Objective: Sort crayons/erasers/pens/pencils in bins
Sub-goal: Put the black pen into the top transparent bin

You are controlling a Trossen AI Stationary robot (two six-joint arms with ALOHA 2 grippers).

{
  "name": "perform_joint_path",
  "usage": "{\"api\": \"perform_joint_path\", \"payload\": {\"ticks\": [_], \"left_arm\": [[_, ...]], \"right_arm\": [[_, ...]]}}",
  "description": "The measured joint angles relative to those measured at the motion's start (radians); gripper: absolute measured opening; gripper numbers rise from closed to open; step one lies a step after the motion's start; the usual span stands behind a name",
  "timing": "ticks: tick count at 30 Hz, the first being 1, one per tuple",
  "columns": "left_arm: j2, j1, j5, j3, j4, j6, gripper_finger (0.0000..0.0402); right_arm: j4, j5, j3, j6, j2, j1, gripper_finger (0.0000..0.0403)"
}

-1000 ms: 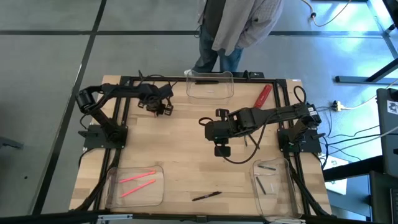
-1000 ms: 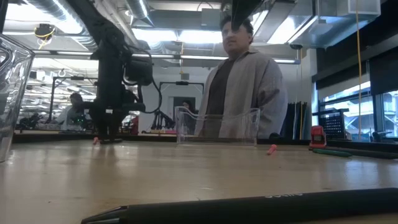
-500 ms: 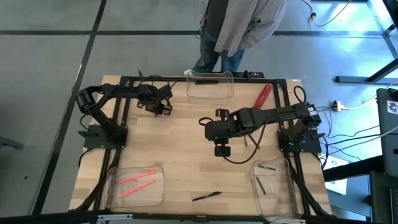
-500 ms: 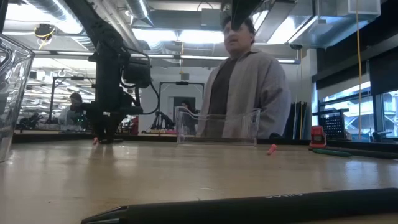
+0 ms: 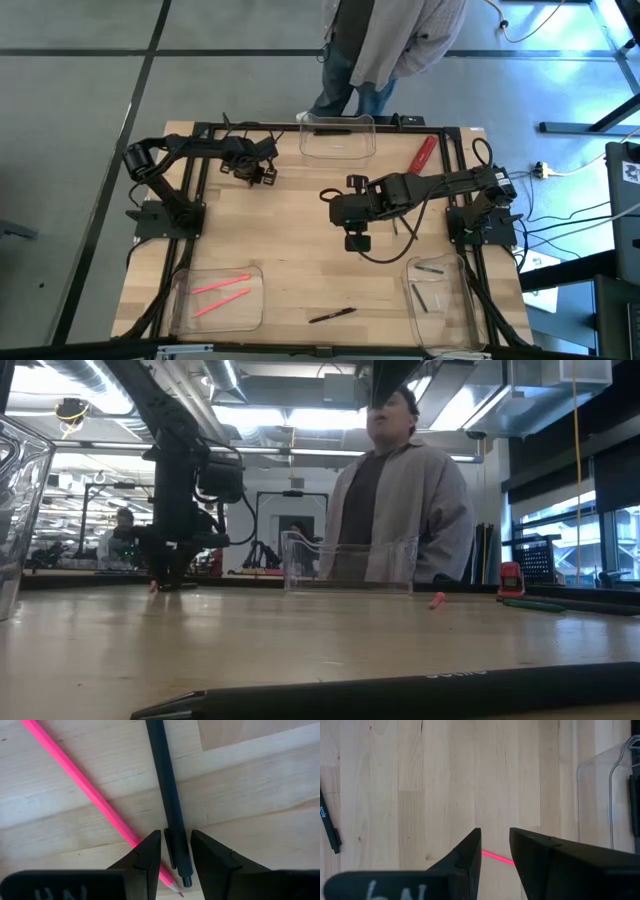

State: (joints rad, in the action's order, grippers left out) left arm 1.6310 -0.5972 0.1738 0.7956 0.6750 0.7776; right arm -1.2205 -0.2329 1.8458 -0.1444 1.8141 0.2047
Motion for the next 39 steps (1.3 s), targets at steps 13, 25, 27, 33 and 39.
{"api": "perform_joint_path", "payload": {"ticks": [13,25,27,33,39], "left_arm": [[0.0,0.0,-0.012,-0.002,-0.01,-0.055,0.0055],[0.0,0.006,-0.017,-0.002,-0.009,-0.135,0.0011],[-0.008,0.012,-0.016,-0.004,-0.01,-0.141,0.001],[-0.07,0.044,-0.053,0.006,0.0,-0.148,0.001],[-0.151,0.075,-0.054,0.015,-0.001,-0.16,0.001]], "right_arm": [[0.0,0.0,0.0,0.0,0.0,0.0,0.0104],[-0.003,0.0,0.0,-0.003,0.0,0.0,0.0104],[-0.003,0.0,0.0,-0.003,0.0,0.0,0.0104],[-0.046,-0.001,0.019,-0.015,0.0,0.004,0.0104],[-0.081,-0.012,0.097,-0.017,0.0,0.021,0.0104]]}}
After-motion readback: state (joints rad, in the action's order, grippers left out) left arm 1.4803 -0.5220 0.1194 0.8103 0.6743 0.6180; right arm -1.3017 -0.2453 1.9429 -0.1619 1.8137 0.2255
